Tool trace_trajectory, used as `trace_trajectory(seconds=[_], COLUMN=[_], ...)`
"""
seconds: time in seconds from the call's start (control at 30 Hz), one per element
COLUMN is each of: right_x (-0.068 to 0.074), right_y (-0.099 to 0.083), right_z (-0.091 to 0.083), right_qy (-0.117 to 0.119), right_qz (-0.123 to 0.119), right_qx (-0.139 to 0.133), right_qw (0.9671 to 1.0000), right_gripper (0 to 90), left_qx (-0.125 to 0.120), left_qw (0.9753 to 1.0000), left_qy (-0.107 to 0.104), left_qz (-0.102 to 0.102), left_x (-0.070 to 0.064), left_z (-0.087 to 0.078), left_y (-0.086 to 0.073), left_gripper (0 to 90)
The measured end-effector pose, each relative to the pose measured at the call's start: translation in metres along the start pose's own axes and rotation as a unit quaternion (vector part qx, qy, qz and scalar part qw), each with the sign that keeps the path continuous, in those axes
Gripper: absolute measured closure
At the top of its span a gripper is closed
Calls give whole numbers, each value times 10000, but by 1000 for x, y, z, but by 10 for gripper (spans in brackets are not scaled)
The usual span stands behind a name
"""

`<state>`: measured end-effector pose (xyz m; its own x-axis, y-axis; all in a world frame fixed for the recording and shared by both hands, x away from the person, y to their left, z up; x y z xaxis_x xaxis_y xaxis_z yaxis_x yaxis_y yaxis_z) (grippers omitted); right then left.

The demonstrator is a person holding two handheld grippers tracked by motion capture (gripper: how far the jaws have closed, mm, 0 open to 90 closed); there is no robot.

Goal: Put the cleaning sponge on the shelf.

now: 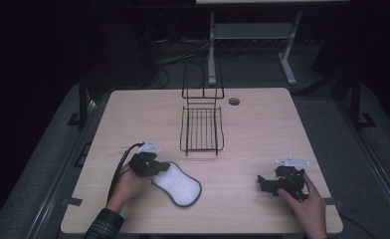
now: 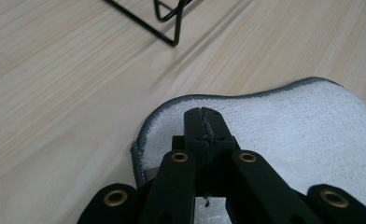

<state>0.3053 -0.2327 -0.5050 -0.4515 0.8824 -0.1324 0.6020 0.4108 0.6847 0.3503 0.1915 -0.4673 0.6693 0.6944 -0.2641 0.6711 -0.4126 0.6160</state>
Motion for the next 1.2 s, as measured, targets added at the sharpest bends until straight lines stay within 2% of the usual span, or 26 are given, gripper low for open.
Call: trace_trajectory(seconds=[0.43, 0.77, 0.87, 0.97, 1.1, 1.2], right_x=[0, 0, 0, 0, 0, 0], right_y=[0, 0, 0, 0, 0, 0], right_z=[0, 0, 0, 0, 0, 0], right_qy=[0, 2, 3, 3, 7, 8], right_qz=[-4, -8, -11, -3, 5, 3], right_qx=[-1, 0, 0, 2, 7, 4], right_qw=[10000, 10000, 10000, 10000, 10000, 10000], right_gripper=[0, 0, 0, 0, 0, 0], left_qx=[-1, -117, -278, -458, -500, -444], left_qw=[9998, 9992, 9987, 9979, 9977, 9984], left_qy=[68, 178, 140, -25, -157, -213], left_qz=[-179, -351, -392, -457, -427, -286], left_x=[4, 6, 2, -4, -14, -25], left_z=[-18, -35, -41, -46, -43, -39], left_y=[-19, -35, -33, -30, -29, -28], left_gripper=[897, 896, 896, 896, 896, 897])
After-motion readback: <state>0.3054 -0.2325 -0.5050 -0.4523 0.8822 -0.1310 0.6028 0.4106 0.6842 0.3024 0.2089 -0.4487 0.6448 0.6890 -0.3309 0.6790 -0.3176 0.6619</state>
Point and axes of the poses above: each handheld gripper's, and its own axes: z roughly forward along the jaws, y roughly out of its top, x roughly to its left, the point moved 3 cm from there along z, roughly forward along the jaws, and after that the axes turned 13 degrees about -z, right-handed, at the moved point
